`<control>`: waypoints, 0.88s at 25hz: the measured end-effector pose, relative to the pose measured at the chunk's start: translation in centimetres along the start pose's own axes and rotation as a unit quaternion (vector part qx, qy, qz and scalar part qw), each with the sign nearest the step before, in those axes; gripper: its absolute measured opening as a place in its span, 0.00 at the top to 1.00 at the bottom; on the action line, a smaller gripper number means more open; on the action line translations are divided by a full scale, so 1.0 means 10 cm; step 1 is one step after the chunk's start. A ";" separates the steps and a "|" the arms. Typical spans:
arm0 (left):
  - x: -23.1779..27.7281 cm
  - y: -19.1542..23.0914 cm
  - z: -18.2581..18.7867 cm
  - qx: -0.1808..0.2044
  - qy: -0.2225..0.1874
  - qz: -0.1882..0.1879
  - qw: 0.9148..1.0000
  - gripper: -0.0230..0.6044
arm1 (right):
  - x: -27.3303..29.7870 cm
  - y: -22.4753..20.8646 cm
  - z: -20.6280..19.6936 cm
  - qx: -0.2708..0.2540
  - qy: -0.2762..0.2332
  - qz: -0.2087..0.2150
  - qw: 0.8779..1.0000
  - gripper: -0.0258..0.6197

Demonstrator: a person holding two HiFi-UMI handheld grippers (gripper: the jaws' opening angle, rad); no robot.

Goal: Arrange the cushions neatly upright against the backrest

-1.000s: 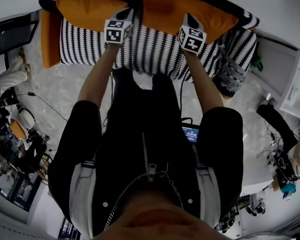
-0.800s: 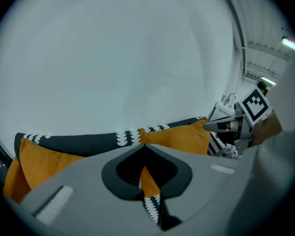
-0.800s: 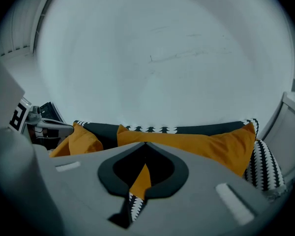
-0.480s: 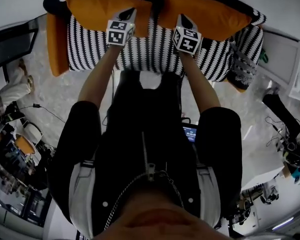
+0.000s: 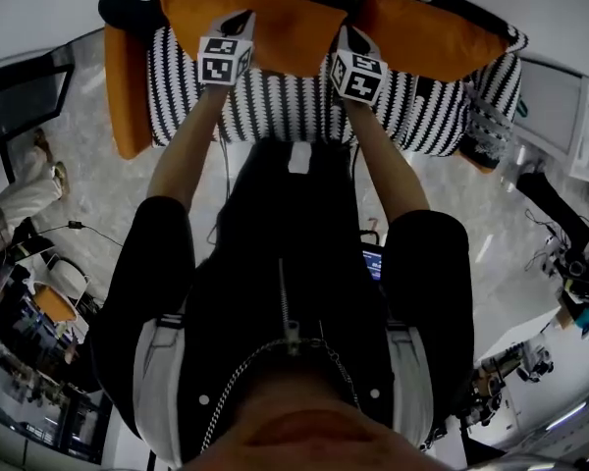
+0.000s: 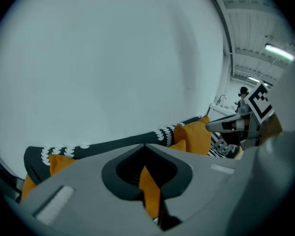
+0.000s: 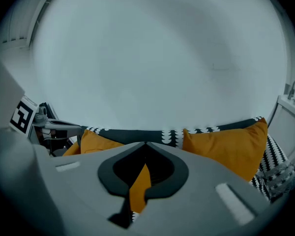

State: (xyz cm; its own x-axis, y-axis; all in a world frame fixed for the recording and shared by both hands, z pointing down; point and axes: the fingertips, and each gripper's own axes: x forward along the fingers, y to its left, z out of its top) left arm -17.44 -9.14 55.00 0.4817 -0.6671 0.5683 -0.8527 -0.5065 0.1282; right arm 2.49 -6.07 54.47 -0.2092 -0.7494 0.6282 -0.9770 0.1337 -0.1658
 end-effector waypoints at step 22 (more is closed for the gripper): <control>-0.21 1.90 -0.44 -0.031 0.004 0.069 0.997 0.95 | 0.92 0.91 0.00 -0.024 0.039 0.020 0.999 0.96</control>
State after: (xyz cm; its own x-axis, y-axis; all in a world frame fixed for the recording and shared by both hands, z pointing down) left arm -35.56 -14.97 59.80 0.3568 -0.7240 0.5903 -0.9219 -0.3749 0.0975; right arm -8.38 -11.77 58.76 -0.2497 -0.6907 0.6787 -0.9680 0.1953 -0.1574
